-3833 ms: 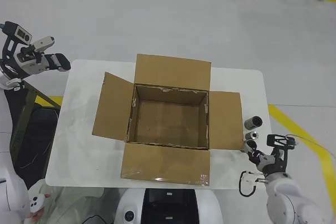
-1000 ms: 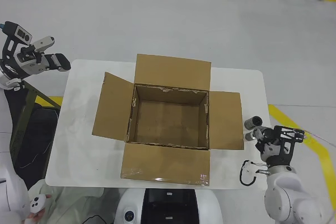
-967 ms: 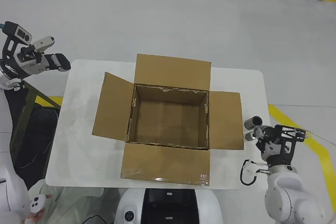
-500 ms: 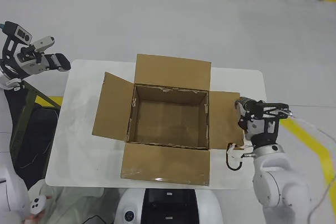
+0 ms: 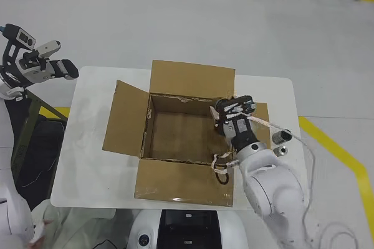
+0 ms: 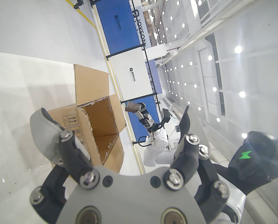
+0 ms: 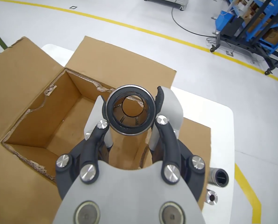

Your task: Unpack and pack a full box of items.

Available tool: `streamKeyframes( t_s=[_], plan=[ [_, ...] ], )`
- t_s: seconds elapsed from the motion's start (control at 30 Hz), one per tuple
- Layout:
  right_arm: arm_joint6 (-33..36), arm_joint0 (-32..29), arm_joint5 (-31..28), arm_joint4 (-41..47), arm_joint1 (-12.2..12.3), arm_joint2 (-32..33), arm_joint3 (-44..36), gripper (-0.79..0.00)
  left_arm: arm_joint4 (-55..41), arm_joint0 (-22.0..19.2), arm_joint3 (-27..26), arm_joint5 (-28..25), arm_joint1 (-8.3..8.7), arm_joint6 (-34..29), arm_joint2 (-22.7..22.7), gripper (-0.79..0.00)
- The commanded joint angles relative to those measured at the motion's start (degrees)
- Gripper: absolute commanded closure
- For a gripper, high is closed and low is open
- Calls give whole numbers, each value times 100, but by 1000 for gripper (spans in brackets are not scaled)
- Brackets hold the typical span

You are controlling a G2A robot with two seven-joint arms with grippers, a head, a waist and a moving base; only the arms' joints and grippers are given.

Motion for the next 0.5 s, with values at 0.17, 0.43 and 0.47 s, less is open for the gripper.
streamKeyframes(
  t_s=[0.17,0.43,0.47],
  plan=[
    [243,1007,111,355,-234,-720,1171,0,0,0,0,0,0,0,0,-785],
    [327,1749,243,898,-491,-1162,2402,0,0,0,0,0,0,0,0,-785],
    [327,1828,254,966,-523,-1204,2548,0,0,0,0,0,0,0,0,-785]
  ],
)
